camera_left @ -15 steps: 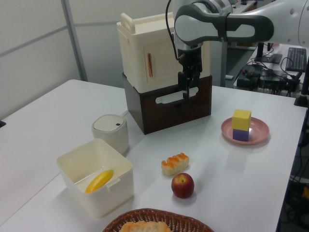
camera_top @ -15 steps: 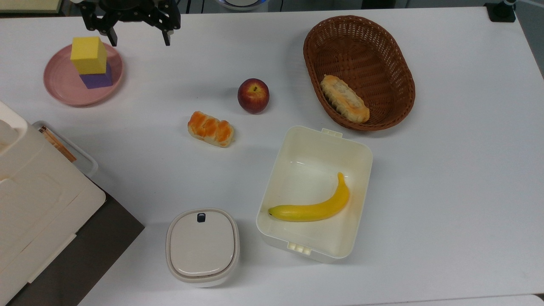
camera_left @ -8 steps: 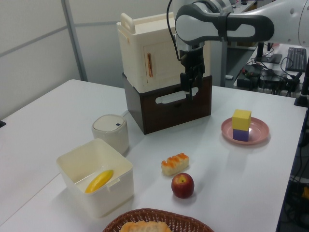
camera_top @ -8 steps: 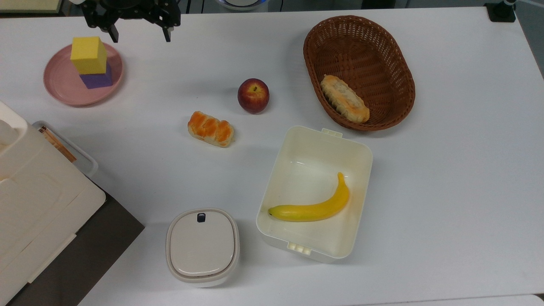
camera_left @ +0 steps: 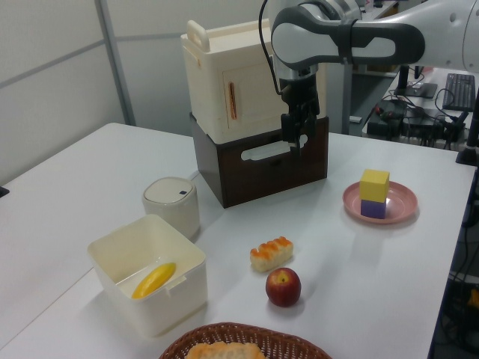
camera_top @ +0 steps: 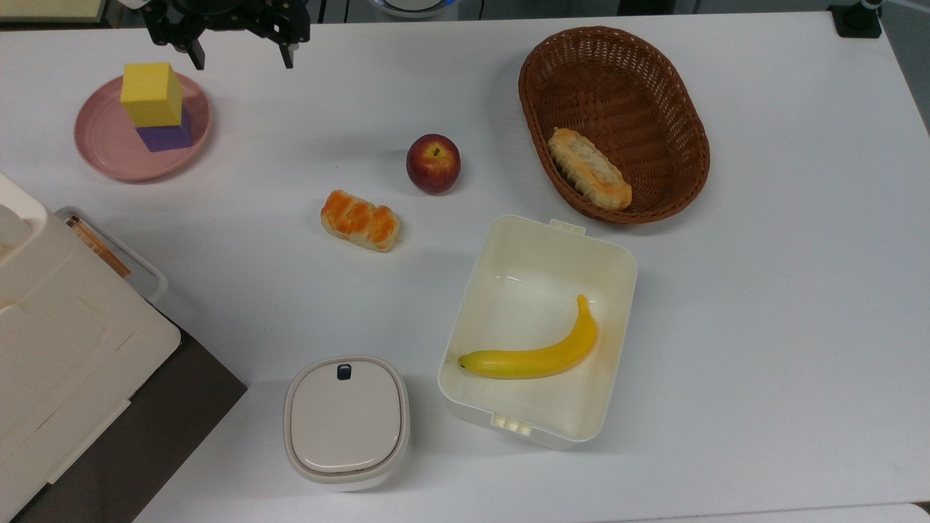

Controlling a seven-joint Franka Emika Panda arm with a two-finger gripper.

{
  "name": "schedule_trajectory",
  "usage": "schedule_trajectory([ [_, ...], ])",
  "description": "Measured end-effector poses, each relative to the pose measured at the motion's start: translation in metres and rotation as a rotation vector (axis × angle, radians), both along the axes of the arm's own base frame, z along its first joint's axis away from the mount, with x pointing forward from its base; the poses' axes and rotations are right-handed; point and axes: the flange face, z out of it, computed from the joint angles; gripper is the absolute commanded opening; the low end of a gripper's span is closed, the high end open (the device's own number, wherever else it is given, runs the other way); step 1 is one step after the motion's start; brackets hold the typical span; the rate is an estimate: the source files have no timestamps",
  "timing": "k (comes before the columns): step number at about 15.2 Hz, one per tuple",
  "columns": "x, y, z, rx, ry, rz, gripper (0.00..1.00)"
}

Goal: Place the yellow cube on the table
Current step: 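Lower the gripper onto the yellow cube atop the purple cube and grasp it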

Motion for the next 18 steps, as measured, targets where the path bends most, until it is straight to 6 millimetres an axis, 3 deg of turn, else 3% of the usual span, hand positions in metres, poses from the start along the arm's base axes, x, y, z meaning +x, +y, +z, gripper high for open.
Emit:
schedule_trajectory([
  [4,-0.003,-0.012,0.000,-0.001,0.000,-0.021,1.00],
  [11,-0.031,-0.100,-0.005,-0.024,0.033,0.000,1.00],
  [14,-0.050,-0.142,-0.025,-0.024,0.100,0.034,1.00],
  [18,-0.063,-0.188,-0.078,-0.017,0.223,0.056,1.00],
])
